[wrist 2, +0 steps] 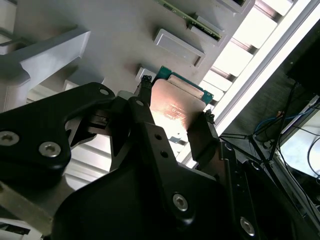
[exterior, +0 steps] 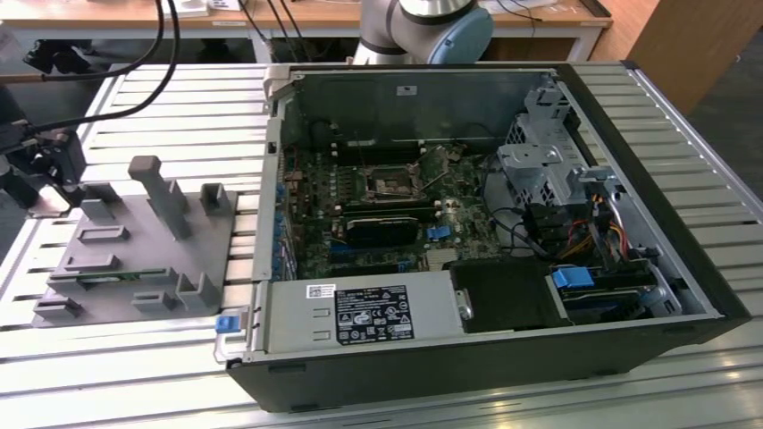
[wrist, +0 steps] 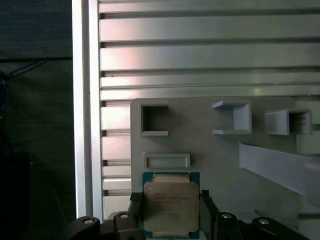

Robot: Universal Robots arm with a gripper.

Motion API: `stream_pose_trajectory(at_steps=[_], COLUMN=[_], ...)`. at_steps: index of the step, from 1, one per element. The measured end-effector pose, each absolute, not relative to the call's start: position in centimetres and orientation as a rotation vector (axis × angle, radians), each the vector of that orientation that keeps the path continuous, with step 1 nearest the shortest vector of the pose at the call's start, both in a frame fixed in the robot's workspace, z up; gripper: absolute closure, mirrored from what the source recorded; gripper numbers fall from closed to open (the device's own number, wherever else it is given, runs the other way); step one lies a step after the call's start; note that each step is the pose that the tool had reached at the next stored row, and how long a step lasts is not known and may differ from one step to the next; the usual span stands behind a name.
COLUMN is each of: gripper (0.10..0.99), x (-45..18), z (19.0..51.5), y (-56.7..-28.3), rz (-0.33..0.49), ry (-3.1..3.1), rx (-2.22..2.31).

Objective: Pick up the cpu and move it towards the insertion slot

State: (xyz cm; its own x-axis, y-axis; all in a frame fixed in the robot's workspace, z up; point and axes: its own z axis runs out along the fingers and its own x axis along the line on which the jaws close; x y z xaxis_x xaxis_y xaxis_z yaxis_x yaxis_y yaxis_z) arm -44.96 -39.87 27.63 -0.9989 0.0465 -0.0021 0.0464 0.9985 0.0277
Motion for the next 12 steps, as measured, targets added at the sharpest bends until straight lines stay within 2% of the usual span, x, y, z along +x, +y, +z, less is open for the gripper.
stream_pose_trajectory(at_steps=[12], gripper=[0.549], x=[-44.96], z=[28.14], y=[-39.84], rz=[0.043], ry=[3.138], rx=[0.073])
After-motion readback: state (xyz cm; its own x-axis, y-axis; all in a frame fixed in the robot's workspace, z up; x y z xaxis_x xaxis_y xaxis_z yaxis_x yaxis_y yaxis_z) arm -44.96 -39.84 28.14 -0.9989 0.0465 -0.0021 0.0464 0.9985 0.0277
